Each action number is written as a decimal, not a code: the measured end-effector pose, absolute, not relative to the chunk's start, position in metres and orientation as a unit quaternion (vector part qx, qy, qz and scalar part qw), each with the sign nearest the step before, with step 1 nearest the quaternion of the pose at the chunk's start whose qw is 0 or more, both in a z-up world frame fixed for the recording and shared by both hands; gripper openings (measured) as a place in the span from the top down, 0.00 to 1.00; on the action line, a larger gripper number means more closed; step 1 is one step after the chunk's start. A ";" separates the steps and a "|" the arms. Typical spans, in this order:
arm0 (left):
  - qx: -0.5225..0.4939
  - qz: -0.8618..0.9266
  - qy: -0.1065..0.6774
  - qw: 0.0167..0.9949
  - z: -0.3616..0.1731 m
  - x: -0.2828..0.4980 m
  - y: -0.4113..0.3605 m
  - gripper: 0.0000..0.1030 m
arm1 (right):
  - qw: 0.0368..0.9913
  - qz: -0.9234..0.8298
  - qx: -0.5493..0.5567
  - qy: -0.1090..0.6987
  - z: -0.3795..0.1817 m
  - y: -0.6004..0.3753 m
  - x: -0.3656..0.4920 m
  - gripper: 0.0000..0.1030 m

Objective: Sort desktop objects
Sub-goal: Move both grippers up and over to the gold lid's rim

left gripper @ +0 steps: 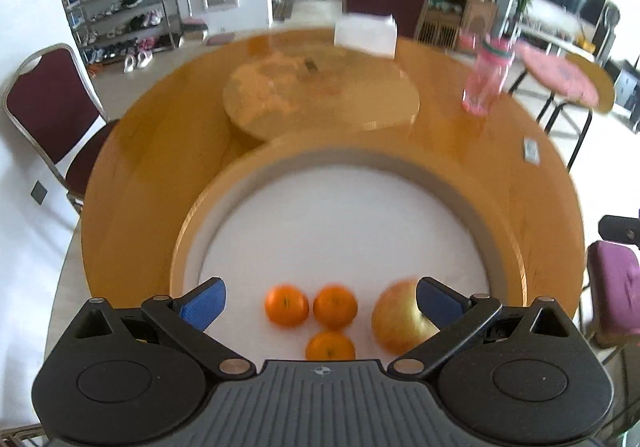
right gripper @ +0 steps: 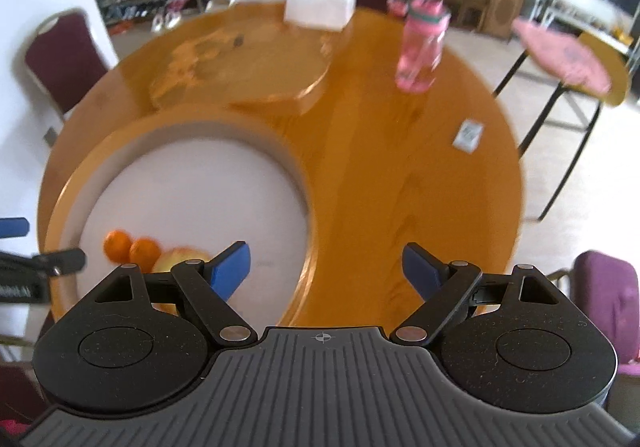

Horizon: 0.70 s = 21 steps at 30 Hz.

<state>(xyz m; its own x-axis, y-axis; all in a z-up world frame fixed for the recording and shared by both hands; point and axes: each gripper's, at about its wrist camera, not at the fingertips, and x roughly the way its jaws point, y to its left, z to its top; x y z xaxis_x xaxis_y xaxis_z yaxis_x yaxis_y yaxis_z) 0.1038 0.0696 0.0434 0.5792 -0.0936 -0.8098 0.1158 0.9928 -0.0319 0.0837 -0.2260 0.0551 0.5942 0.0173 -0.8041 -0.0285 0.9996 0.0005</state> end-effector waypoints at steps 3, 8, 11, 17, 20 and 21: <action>-0.009 -0.079 0.445 0.892 0.059 0.107 0.072 0.01 | 0.905 0.002 -0.015 0.426 0.084 -0.233 0.077 0.14; -0.053 -0.112 0.400 0.908 0.082 0.110 0.065 0.01 | 0.920 -0.012 -0.055 0.388 0.127 -0.245 0.066 0.13; -0.061 -0.121 0.345 0.929 0.093 0.110 0.052 0.01 | 0.932 -0.032 -0.095 0.348 0.155 -0.256 0.065 0.13; -0.046 -0.135 0.341 0.929 0.087 0.119 0.034 0.01 | 0.948 -0.058 -0.078 0.302 0.191 -0.278 0.068 0.10; -0.040 -0.108 0.380 0.918 0.067 0.138 0.034 0.01 | 0.949 -0.050 -0.075 0.302 0.187 -0.282 0.078 0.08; -0.042 -0.098 0.394 0.913 0.062 0.144 0.036 0.01 | 0.948 -0.048 -0.074 0.307 0.182 -0.283 0.085 0.08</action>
<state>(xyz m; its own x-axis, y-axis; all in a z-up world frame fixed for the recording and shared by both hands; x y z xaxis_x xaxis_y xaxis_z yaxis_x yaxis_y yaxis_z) 0.1440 0.0362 0.0620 0.6700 -0.2132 -0.7111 0.1464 0.9770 -0.1550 0.0848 -0.2828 0.1821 0.8067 -0.1359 -0.5751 0.0452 0.9845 -0.1692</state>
